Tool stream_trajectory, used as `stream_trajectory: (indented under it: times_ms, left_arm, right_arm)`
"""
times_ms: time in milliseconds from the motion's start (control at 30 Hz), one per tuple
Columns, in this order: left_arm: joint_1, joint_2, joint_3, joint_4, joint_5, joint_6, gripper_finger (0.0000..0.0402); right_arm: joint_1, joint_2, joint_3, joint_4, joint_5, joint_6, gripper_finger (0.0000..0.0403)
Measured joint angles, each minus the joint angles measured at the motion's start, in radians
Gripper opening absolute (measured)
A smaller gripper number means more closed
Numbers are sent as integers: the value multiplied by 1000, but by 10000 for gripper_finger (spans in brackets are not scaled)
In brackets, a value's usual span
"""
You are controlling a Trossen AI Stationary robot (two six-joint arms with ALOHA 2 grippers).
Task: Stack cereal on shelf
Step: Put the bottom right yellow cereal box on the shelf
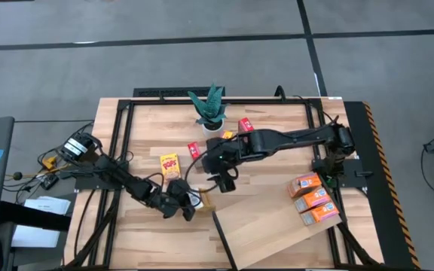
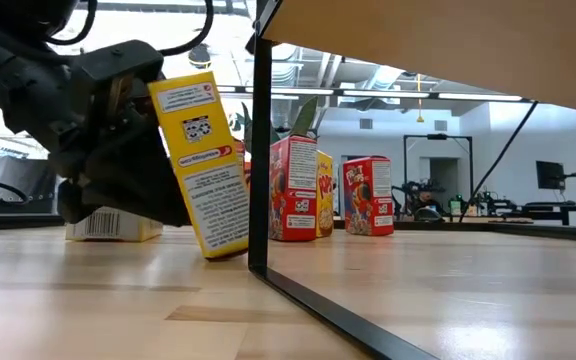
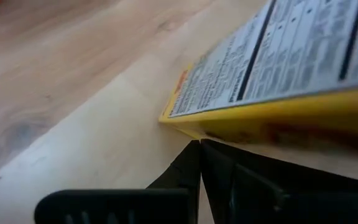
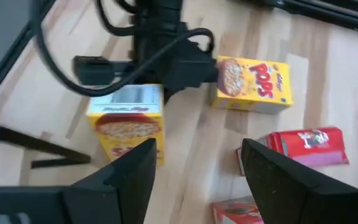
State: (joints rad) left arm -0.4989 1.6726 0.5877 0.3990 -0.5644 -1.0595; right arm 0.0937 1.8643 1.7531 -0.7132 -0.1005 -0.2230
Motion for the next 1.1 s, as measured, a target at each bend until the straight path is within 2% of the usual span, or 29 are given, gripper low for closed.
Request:
stream_trajectory:
  times_ms: [233,567,933,1100]
  left_arm:
    - [28,0,0,7,1,56,0]
    - [73,0,0,8,2,89,0]
    - [104,-1,0,21,36,134,0]
    - [113,-1,0,45,46,175,0]
  right_arm:
    - [1,8,0,32,-82,-118,261]
    - [-40,8,0,40,-164,-197,263]
    - [-79,8,-3,7,-167,-242,327]
    - [-85,9,-36,6,-191,-282,340]
